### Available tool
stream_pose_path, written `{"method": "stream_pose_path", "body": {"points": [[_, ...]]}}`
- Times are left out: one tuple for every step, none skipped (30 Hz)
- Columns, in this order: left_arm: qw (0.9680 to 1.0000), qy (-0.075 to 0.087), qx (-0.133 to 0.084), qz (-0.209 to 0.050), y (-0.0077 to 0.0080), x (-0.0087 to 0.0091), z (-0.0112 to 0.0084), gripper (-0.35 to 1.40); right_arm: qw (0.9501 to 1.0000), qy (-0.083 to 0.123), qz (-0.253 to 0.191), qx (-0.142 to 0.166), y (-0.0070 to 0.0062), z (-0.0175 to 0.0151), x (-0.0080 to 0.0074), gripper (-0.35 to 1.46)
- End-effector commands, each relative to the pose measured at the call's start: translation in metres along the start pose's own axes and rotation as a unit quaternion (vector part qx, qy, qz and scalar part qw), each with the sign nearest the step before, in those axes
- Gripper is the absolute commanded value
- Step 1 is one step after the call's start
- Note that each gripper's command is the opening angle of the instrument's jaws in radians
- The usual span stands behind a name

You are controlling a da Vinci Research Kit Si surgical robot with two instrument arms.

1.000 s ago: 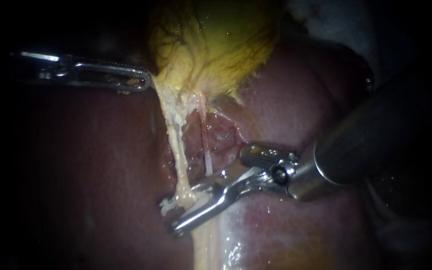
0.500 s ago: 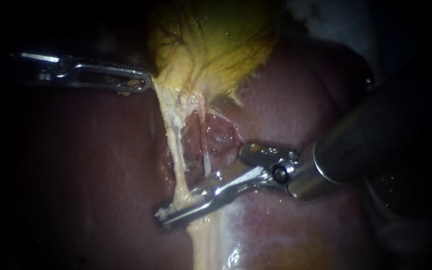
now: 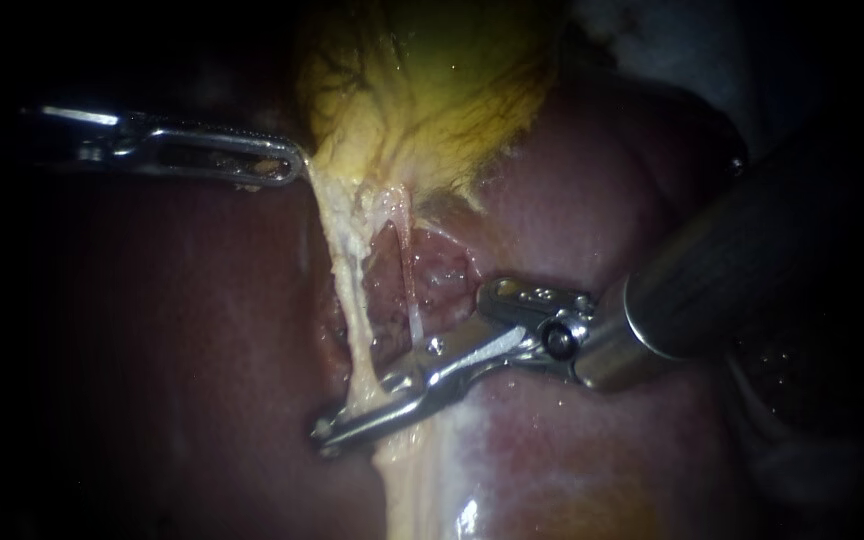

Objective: Clipping first clip left tube

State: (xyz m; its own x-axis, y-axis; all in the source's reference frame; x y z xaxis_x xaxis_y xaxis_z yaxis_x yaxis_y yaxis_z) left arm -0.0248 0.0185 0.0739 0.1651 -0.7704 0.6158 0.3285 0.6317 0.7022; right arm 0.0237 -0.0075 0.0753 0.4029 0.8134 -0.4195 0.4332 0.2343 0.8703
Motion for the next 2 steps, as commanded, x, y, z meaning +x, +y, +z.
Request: {"method": "stream_pose_path", "body": {"points": [[1.0000, 0.000, 0.000, 0.000, 0.0000, 0.0000, 0.0000, -0.35, 1.0000, 0.000, 0.000, 0.000, -0.0001, 0.0000, 0.0000, -0.35], [1.0000, 0.000, 0.000, 0.000, 0.0000, -0.0001, 0.0000, -0.35, 1.0000, 0.000, 0.000, 0.000, -0.0001, 0.0000, 0.0000, -0.35]]}}
